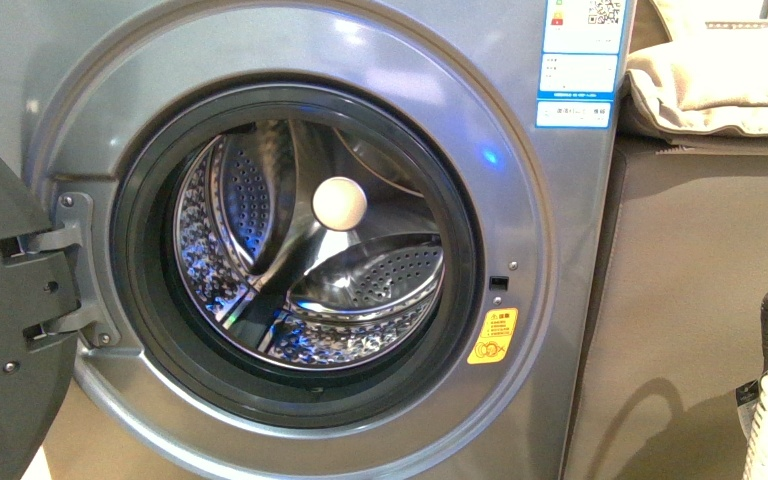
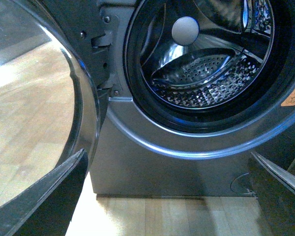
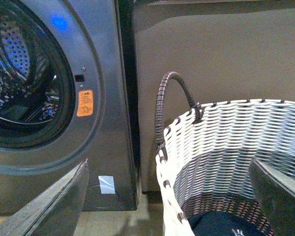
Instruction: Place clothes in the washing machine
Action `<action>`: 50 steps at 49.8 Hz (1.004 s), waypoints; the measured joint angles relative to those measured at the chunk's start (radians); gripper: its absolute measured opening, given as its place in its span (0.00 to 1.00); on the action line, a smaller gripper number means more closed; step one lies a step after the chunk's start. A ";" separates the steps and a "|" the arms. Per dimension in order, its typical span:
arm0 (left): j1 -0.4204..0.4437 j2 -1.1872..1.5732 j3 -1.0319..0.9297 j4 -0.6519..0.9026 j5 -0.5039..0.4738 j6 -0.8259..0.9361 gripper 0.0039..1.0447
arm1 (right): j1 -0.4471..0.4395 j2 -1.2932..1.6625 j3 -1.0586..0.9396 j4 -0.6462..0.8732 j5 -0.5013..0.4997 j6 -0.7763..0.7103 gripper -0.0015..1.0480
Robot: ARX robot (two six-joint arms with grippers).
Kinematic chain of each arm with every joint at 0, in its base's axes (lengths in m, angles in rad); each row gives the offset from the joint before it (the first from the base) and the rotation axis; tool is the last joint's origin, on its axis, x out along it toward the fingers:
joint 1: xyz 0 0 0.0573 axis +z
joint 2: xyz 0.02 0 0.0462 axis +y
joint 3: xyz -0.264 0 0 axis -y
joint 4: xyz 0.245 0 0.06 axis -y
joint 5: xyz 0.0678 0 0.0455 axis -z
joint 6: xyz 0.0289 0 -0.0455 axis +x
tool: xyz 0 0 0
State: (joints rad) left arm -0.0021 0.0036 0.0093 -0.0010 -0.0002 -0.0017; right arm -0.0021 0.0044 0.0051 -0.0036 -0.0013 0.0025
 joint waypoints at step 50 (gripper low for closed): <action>0.000 0.000 0.000 0.000 -0.001 0.000 0.94 | -0.525 0.745 0.174 0.679 -0.558 -0.051 0.93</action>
State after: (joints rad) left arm -0.0021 0.0036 0.0093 -0.0010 -0.0010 -0.0017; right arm -0.5266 0.7494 0.1787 0.6754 -0.5591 -0.0490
